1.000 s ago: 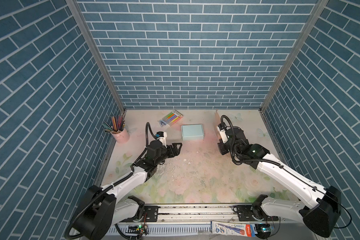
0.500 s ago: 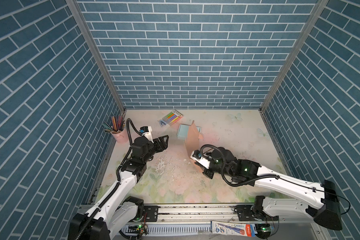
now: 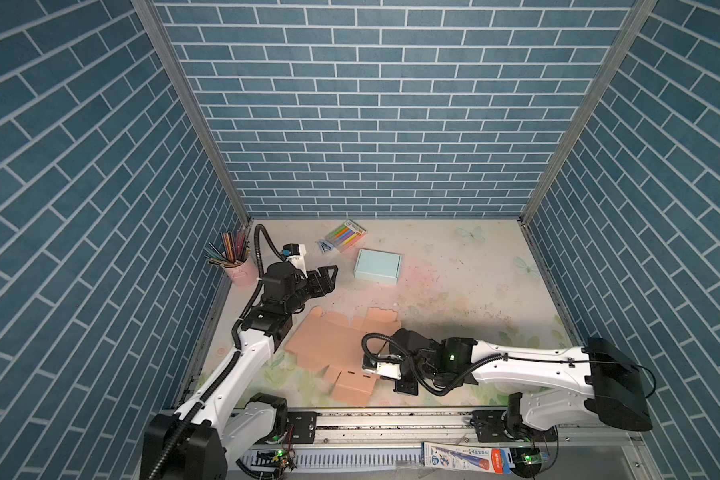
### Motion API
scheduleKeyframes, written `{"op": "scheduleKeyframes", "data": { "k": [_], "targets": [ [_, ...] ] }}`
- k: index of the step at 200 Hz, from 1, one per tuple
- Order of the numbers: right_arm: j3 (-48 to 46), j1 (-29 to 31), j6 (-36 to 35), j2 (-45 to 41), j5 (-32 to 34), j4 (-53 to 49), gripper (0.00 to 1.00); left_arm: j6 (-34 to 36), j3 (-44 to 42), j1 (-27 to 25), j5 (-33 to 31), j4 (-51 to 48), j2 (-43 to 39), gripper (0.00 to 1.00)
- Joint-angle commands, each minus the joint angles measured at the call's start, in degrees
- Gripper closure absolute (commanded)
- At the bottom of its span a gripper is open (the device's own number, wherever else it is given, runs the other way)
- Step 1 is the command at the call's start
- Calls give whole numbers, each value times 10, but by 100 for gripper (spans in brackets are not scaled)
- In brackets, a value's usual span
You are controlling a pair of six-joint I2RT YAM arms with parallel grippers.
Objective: Fold the paper box
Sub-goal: 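Lift and drag the pink blank toward the robot with the right gripper, then release the blank and raise the right gripper while the left gripper moves over the blank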
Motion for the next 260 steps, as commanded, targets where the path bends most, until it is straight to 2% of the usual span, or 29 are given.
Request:
{"op": "scheduleKeyframes", "data": {
  "k": [1, 32, 55, 83, 97, 121, 148, 184, 218, 260],
  "targets": [
    [12, -11, 14, 9, 54, -2, 94, 14, 8, -4, 38, -2, 22, 22],
    [-3, -60, 58, -2, 35, 8, 90, 12, -13, -40, 33, 19, 39, 22],
    [-10, -83, 81, -17, 16, 12, 86, -1, -26, -65, 40, 54, 83, 24],
    [-28, -83, 97, -49, 12, 19, 59, 3, 6, -114, 22, 80, 177, 25],
    [-24, -74, 104, -58, 19, 12, 47, -7, 21, -120, 30, 114, 226, 32],
    [-49, -71, 129, -111, 25, 41, 39, 1, 74, -137, 11, 116, 304, 40],
    [-94, -106, 196, -193, 27, 88, 34, 4, 126, -145, 4, 116, 368, 43],
    [-135, -167, 250, -263, 31, 110, 32, 11, 180, -156, -4, 105, 429, 47],
    [-143, -227, 280, -306, 78, 120, 31, 5, 213, -178, -10, 105, 465, 47],
    [-148, -303, 299, -343, 71, 129, 32, -10, 267, -186, -13, 104, 518, 47]
  ]
}}
